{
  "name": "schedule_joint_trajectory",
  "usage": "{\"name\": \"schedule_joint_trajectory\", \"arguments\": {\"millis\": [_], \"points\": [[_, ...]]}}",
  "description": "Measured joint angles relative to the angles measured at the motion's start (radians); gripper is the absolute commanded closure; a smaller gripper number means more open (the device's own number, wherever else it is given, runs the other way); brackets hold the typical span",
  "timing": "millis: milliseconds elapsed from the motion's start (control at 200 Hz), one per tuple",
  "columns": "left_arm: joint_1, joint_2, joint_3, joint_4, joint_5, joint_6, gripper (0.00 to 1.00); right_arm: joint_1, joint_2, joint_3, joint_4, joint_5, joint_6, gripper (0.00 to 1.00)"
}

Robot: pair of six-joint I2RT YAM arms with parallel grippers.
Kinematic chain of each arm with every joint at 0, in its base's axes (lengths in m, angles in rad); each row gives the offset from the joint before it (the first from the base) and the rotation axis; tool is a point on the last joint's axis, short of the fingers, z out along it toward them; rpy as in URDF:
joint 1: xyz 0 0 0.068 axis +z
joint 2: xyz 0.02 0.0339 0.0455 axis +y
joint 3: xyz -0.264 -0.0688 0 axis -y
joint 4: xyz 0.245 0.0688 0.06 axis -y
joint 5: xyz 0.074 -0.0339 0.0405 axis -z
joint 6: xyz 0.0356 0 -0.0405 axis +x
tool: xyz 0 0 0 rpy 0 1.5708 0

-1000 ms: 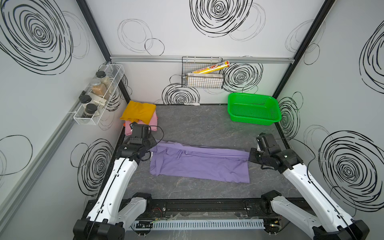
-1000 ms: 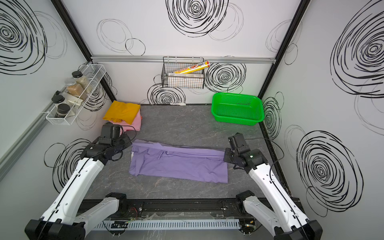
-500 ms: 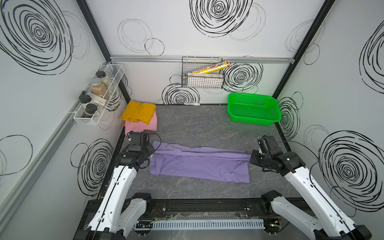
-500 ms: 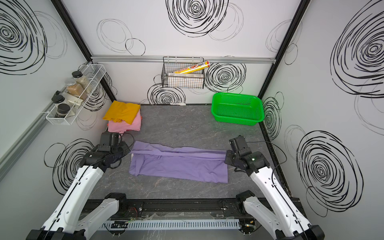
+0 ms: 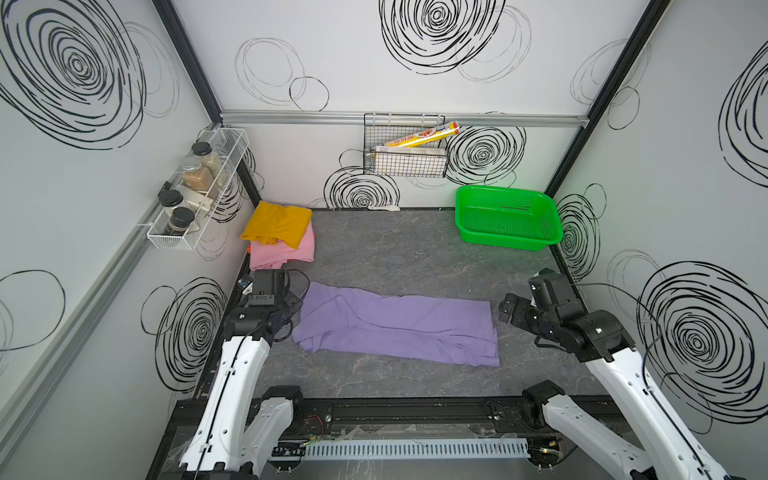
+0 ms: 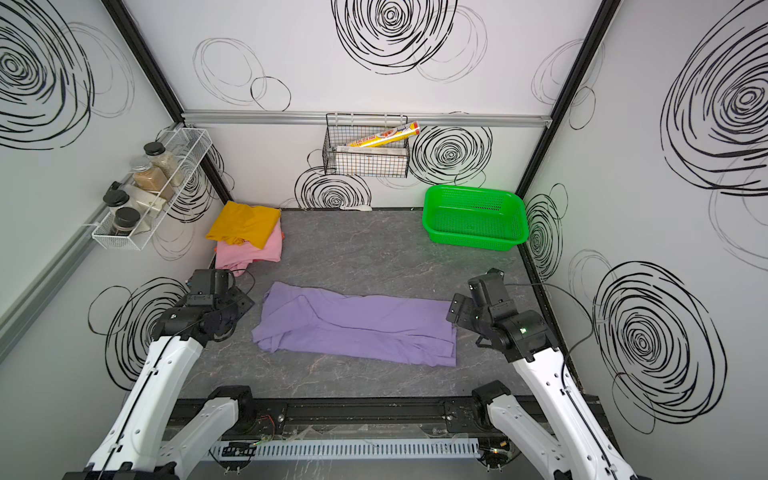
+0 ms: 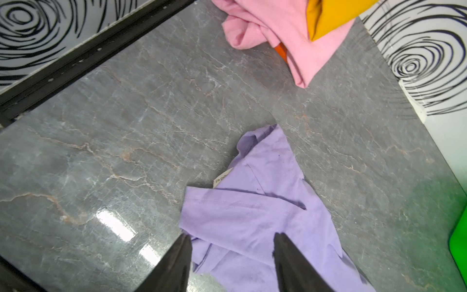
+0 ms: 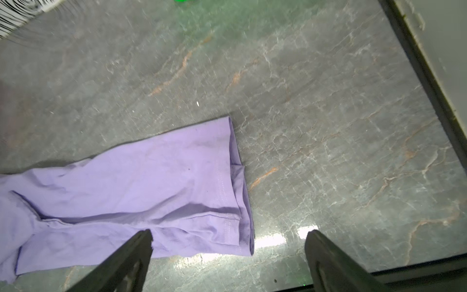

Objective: Fold and stack t-shirts
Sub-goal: Fold the T-shirt, then adjust the T-shirt at the center of the board.

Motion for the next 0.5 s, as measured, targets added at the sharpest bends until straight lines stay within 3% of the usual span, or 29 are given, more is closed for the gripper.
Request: {"name": "schedule_joint_trajectory", "arguments": {"millis": [230, 501], "points": [[0.015, 0.06, 0.037, 0.031, 0.072, -0.046, 0.27, 0.0, 0.017, -0.002, 0.027, -0.024, -0.012, 0.04], [-0.016, 0.206, 0.132, 0.146, 0.232, -0.032, 0.07, 0.0, 0.119, -0.029, 0.166, -0.214, -0.065, 0.0]]}}
